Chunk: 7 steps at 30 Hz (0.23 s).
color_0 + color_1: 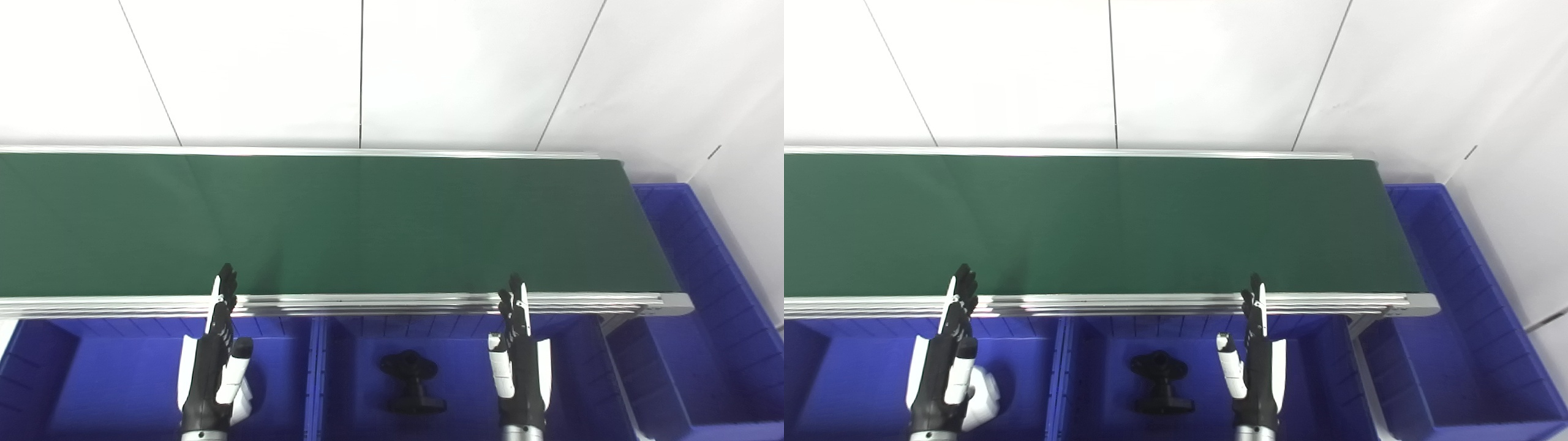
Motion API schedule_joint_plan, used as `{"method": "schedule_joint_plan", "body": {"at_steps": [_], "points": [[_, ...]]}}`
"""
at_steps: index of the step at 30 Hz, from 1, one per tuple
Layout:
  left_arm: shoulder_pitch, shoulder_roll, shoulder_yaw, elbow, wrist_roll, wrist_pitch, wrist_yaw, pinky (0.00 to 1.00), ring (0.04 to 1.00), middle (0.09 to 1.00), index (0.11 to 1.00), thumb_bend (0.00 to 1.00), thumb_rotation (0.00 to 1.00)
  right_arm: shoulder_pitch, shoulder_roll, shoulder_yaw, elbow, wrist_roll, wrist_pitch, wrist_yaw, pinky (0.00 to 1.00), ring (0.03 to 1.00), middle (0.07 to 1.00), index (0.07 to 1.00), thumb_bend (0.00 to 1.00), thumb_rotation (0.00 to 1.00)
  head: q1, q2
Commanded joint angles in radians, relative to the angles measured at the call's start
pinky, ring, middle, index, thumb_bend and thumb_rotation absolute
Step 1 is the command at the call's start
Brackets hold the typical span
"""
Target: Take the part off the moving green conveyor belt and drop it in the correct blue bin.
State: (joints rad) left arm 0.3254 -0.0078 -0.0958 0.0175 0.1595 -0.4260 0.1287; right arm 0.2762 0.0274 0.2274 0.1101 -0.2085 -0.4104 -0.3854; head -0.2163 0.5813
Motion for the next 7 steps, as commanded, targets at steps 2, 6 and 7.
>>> {"method": "schedule_joint_plan", "body": {"at_steps": [2,6,7], "points": [[-0.013,0.006,0.001,-0.037,-0.001,-0.044,0.014,1.00,1.000,1.000,1.000,0.62,1.00,0.003,0.017,-0.008,-0.031,-0.007,-0.057,0.021,0.94,0.952,1.000,1.000,0.70,1.00,-0.009,0.022],[-0.014,0.000,0.012,-0.043,0.013,-0.043,0.013,1.00,1.000,1.000,1.000,0.62,1.00,0.002,0.020,-0.016,-0.037,0.002,-0.040,0.054,0.94,0.948,0.997,1.000,0.71,1.00,-0.011,0.046],[-0.015,0.000,0.013,-0.045,0.013,-0.043,0.012,1.00,1.000,1.000,1.000,0.61,1.00,0.001,0.020,-0.018,-0.040,0.007,-0.033,0.063,0.94,0.945,0.993,1.000,0.72,1.00,-0.011,0.046]]}}
